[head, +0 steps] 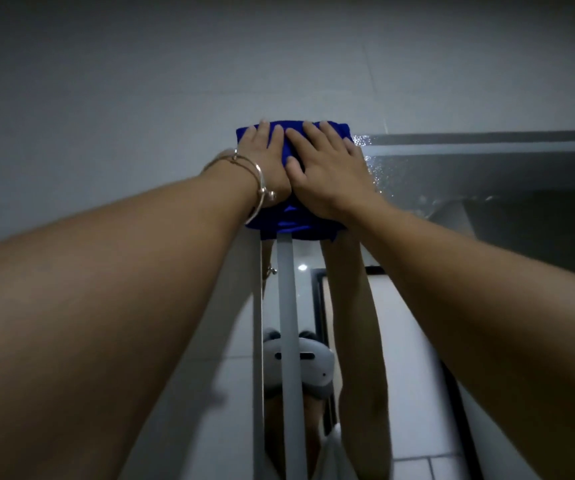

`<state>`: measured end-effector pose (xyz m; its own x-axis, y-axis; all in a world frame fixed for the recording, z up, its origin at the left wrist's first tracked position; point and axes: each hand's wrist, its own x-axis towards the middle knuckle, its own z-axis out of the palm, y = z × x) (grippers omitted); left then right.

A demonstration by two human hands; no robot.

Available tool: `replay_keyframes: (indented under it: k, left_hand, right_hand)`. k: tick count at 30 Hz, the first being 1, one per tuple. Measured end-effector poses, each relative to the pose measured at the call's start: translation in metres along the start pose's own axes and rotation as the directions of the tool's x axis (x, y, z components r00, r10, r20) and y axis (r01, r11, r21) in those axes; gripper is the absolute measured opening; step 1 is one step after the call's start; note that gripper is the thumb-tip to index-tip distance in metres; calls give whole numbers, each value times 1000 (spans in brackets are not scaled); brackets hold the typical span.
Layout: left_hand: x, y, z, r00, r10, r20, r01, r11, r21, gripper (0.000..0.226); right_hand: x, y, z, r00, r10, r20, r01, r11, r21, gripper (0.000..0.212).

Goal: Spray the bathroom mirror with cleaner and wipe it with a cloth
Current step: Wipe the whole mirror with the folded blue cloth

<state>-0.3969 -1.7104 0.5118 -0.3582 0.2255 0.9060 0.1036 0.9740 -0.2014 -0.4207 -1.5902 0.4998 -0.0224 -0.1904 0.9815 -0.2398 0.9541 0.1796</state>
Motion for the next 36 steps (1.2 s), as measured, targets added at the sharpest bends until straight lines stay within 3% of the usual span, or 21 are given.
replay_keyframes:
  k: [2, 7, 12, 18, 23, 30, 36]
  left_hand:
    - [-4, 2, 7, 999, -35, -36, 34, 999, -20, 73]
    - [-21, 20, 12, 997, -2, -71, 12, 991, 135, 70]
    - [-45, 39, 13, 999, 48, -7, -48, 998, -35, 67]
    - [-88, 70, 45, 981, -27, -190, -18, 972, -233, 62]
    - [-119, 111, 71, 957, -36, -287, -16, 984, -176, 68]
    - [-148, 158, 91, 948, 13, -317, -42, 995, -86, 65]
    - [-135, 154, 83, 971, 67, -229, -64, 998, 23, 71]
  right_hand:
    - [-3, -1, 3, 1000, 1, 4, -1, 1000, 8, 54]
    - [-28, 7, 1, 1000, 1, -21, 0, 1000, 29, 54]
    - [-63, 19, -2, 1000, -6, -19, 7, 998, 58, 51]
    - [-105, 34, -7, 999, -54, -5, 54, 994, 90, 50]
    - [-151, 59, -16, 996, -85, 29, 83, 995, 61, 56]
    - [-205, 91, -25, 996, -85, 2, 85, 995, 47, 55]
    - [-193, 96, -29, 994, -110, 10, 109, 992, 59, 61]
